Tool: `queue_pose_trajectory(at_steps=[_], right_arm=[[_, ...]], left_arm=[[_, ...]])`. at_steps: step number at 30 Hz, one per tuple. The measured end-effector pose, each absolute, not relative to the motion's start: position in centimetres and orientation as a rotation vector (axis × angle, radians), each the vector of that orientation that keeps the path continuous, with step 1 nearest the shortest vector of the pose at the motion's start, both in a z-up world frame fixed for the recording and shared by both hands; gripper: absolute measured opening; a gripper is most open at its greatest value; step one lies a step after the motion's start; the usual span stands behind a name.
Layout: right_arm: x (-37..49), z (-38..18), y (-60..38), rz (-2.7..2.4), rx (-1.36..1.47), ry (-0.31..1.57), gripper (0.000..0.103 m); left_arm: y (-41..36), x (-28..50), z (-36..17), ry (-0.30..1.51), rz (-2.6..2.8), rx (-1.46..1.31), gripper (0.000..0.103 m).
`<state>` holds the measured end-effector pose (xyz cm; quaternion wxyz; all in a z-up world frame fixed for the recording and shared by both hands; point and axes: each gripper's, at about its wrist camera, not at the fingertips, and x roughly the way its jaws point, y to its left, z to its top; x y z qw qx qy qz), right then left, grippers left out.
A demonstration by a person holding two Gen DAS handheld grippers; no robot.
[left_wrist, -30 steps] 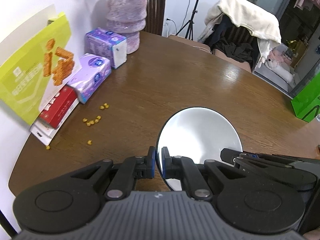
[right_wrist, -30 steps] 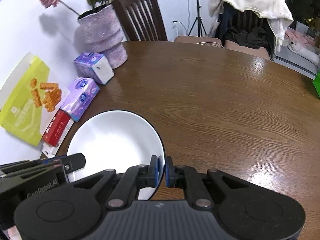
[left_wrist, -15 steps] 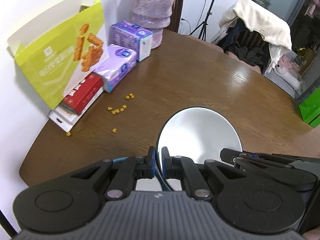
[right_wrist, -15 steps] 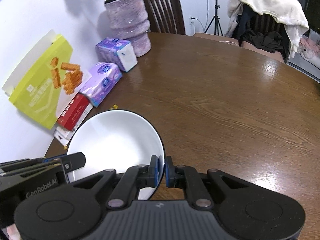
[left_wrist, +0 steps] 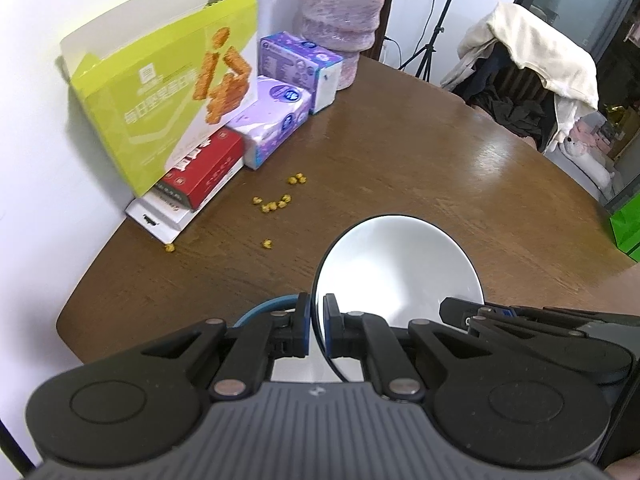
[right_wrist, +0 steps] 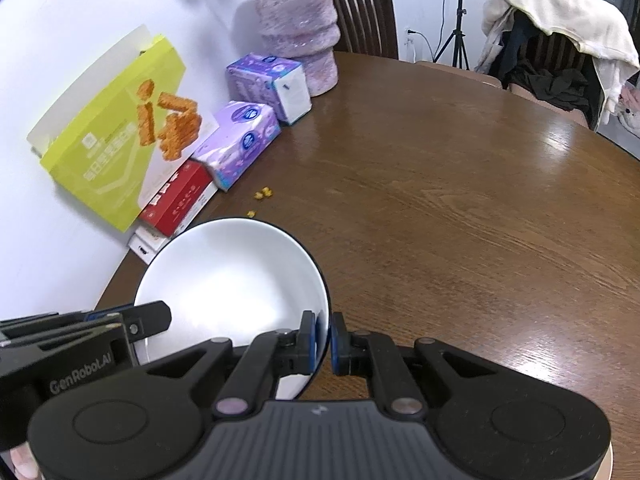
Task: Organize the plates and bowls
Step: 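Lift the white bowl with both grippers and carry it toward the blue bowl, then lower the white bowl into the blue bowl with both grippers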
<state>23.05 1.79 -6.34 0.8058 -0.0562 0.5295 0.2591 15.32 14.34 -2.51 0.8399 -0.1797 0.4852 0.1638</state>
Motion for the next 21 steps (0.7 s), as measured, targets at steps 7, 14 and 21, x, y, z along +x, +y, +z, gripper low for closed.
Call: queue_pose_trajectory(at_steps=[7, 14, 21], right_arm=[[22.3, -6.9, 3.2, 0.571, -0.138, 1.142, 0.007], [21.5, -7.6, 4.3, 0.583, -0.156, 1.155, 0.007], [20.7, -8.6, 5.2, 0.593, -0.172, 1.172, 0.008]], left_arm=[[15.5, 14.4, -3.1, 1.033, 0.358, -0.394, 0.007], [16.4, 13.5, -4.1, 1.049, 0.364, -0.404, 0.007], [17.2, 12.8, -5.2, 1.066, 0.370, -0.413, 0.007]])
